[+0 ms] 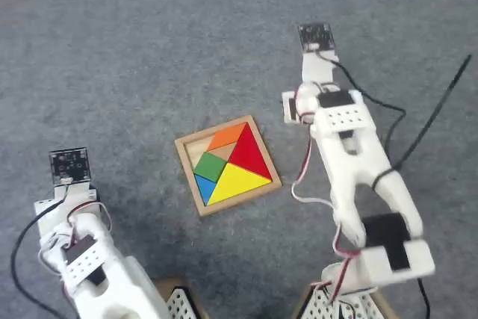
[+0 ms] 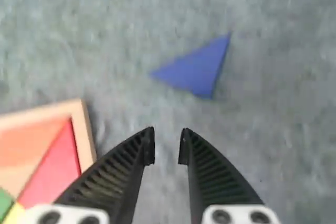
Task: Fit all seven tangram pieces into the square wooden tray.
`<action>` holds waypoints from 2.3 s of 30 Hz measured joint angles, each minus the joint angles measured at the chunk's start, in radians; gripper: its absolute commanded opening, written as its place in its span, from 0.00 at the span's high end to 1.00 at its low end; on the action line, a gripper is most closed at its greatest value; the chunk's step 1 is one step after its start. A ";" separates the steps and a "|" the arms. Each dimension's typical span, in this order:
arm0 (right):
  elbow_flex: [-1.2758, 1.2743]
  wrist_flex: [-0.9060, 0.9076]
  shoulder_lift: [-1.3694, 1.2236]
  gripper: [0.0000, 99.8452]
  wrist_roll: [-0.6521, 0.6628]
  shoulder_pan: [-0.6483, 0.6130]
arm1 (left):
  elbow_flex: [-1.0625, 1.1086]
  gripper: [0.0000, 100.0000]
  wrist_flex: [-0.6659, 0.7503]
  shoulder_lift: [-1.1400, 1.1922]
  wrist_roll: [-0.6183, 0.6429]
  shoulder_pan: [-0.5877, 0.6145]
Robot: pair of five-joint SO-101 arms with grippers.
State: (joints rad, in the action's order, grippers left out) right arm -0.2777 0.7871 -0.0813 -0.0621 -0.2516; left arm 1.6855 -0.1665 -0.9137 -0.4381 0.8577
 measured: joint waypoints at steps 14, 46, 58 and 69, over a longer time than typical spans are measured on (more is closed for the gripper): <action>0.609 0.181 -0.589 0.73 -0.620 0.060 | 0.000 0.80 0.000 0.000 0.000 0.000; 0.922 0.327 -0.807 0.87 -0.568 0.038 | 0.000 0.80 0.000 0.000 0.000 0.000; 0.970 0.512 -0.812 0.95 -0.384 0.040 | 0.000 0.80 0.000 0.000 0.000 0.000; 1.092 0.882 -0.671 0.99 0.316 -0.006 | 0.000 0.80 0.000 0.000 0.000 0.000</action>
State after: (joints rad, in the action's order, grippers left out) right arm 0.8147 1.6694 -0.7518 0.2539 -0.2578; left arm 1.6855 -0.1665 -0.9137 -0.4381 0.8577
